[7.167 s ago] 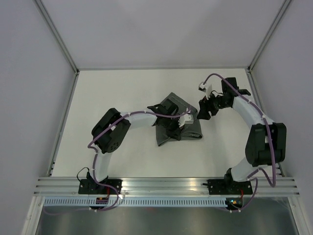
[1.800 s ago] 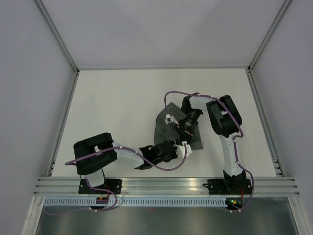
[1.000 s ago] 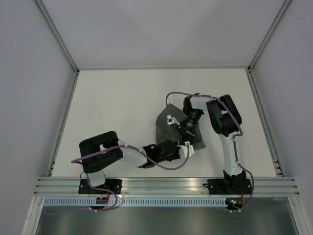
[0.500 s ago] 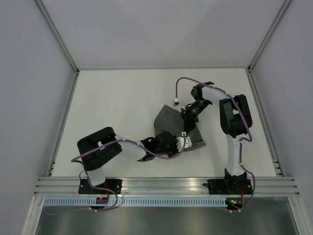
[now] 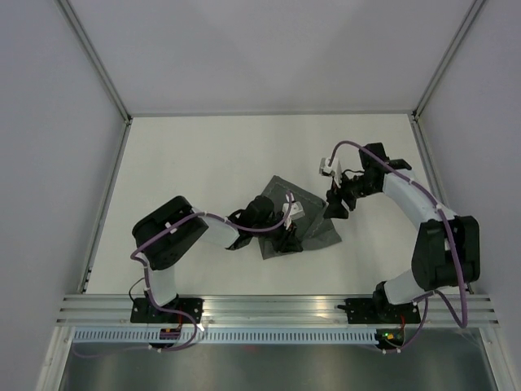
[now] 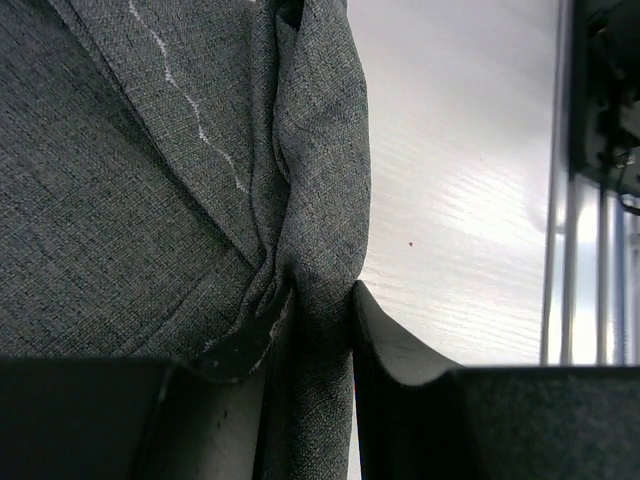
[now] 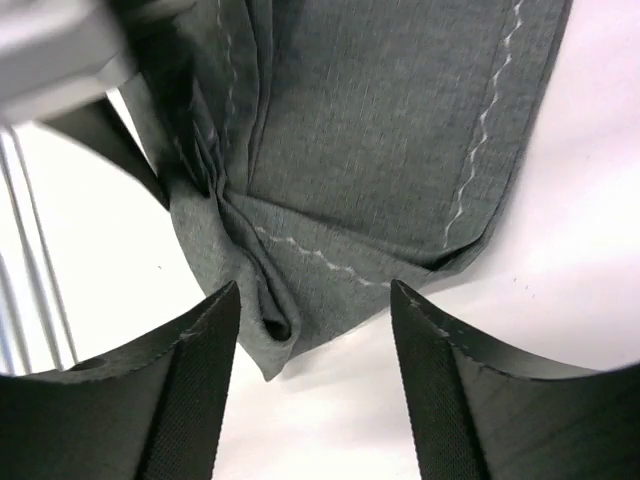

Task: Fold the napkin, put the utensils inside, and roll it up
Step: Roll the napkin at the center of the board.

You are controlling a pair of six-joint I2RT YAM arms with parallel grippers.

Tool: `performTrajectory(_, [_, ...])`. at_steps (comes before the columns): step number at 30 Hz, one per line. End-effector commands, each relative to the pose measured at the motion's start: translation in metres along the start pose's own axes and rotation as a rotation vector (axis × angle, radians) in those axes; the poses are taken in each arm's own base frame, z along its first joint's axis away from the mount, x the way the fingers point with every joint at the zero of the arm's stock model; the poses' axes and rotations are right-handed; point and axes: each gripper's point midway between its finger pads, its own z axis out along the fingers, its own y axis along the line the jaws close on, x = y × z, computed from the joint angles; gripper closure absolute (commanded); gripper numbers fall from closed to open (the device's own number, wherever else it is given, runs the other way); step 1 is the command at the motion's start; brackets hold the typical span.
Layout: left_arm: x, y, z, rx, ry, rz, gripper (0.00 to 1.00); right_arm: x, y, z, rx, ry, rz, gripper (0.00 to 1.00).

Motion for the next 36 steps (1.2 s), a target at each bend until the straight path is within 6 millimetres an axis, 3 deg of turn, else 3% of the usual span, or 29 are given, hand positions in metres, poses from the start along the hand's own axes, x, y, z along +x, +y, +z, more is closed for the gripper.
performTrajectory(1, [0.062,-0.017,-0.008,0.115,0.197,-0.290,0.98,-0.005,-0.002,0.006,0.127,-0.031,-0.216,0.31])
performTrajectory(5, [0.070,-0.016,-0.008,0.180,0.237,-0.403,0.98,0.006,0.020,0.022,0.164,0.002,-0.352,0.29])
performTrajectory(7, [0.073,-0.015,-0.009,0.193,0.246,-0.437,0.98,0.026,0.037,0.041,0.143,0.056,-0.389,0.28])
performTrajectory(8, [0.075,-0.014,-0.010,0.206,0.252,-0.458,0.98,0.020,0.036,0.044,0.171,0.037,-0.424,0.28])
performTrajectory(9, [0.077,-0.014,-0.010,0.211,0.262,-0.474,0.98,0.034,0.043,0.053,0.160,0.058,-0.428,0.28])
performTrajectory(13, [0.079,-0.015,-0.009,0.235,0.284,-0.513,0.98,0.044,0.061,0.074,0.146,0.086,-0.512,0.27])
performTrajectory(19, [0.079,-0.012,-0.007,0.254,0.287,-0.553,0.98,0.061,0.071,0.096,0.165,0.142,-0.588,0.29])
performTrajectory(24, [0.070,-0.008,-0.006,0.236,0.275,-0.550,0.98,0.074,0.071,0.105,0.169,0.176,-0.591,0.52])
performTrajectory(28, [0.055,-0.002,-0.005,0.201,0.258,-0.544,0.97,0.077,0.071,0.104,0.175,0.184,-0.568,0.60])
performTrajectory(32, [0.038,0.001,-0.006,0.188,0.232,-0.537,0.95,0.077,0.073,0.103,0.158,0.191,-0.556,0.78])
performTrajectory(35, [0.020,0.003,-0.009,0.164,0.185,-0.504,0.89,0.083,0.080,0.105,0.101,0.224,-0.531,0.84])
performTrajectory(36, [0.014,0.003,-0.011,0.148,0.170,-0.495,0.81,0.085,0.082,0.106,0.084,0.235,-0.523,0.85])
